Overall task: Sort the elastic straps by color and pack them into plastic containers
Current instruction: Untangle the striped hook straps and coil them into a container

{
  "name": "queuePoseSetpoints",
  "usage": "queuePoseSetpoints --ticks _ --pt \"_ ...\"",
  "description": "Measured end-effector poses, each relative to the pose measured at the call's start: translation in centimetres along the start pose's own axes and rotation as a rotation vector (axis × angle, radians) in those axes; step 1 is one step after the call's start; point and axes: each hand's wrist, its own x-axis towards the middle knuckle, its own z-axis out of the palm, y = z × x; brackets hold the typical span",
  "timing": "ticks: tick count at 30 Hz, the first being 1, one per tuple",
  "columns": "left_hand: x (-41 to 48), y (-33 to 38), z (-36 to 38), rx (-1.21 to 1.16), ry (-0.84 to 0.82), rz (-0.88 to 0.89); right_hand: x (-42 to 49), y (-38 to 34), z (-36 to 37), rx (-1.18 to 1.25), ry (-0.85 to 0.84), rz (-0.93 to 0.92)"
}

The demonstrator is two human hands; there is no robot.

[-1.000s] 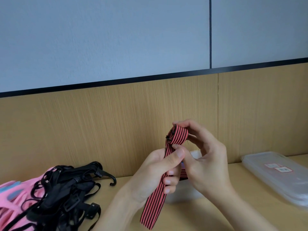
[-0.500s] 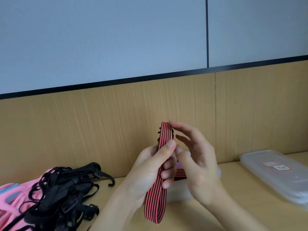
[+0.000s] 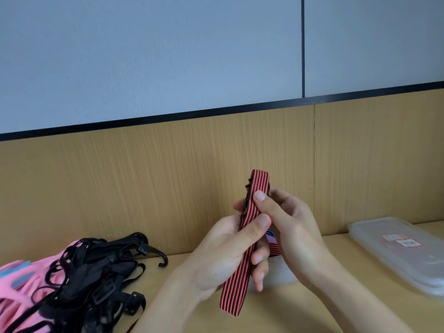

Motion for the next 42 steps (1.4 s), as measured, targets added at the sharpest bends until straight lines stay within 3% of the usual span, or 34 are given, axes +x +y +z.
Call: queuePoseSetpoints --ticks 7,20,31,42 --pt "0.0 -0.1 0.1 -0.109 0.001 -0.036 0.0 -0.3 0.4 0.031 0.021 -0.009" --pt "0.4 0.0 -0.6 -0.136 0.062 0.022 0.3 1.2 0.1 -0.145 0.109 -0.289" --pt "0.8 -0.3 -0.6 -0.114 0.224 0.023 0.5 1.6 0.1 -0.176 0.091 -0.413" --pt "0.5 0.4 -0.7 -0.307 0.246 0.034 0.1 2.2 0.1 -0.553 0.081 -0.599"
